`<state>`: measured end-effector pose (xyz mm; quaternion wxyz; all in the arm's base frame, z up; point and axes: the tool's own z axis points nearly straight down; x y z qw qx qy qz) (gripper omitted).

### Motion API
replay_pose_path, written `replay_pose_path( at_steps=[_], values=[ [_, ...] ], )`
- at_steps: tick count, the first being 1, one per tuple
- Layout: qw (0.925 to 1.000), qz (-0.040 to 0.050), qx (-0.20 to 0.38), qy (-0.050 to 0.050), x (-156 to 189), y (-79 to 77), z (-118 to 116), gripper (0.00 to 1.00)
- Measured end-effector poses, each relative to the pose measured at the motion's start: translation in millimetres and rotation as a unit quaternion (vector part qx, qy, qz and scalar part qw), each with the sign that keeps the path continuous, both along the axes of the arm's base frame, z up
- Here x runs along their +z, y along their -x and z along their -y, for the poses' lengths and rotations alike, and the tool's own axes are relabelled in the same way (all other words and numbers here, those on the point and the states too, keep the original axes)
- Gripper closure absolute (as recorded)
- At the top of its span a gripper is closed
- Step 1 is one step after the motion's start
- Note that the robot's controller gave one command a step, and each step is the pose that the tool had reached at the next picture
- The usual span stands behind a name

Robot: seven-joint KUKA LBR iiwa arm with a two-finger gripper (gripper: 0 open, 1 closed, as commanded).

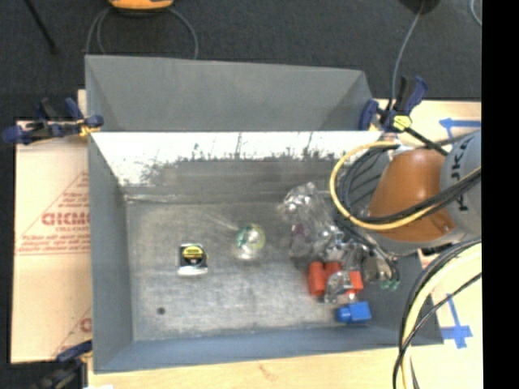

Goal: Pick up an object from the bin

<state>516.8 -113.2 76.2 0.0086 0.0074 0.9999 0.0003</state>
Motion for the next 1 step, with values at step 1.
replay_pose_path(
  at_steps=[1],
  values=[
    [0.9762,-0.0042,0.217,0.004,125.1,-1.4,-20.9,1.0]
  ],
)
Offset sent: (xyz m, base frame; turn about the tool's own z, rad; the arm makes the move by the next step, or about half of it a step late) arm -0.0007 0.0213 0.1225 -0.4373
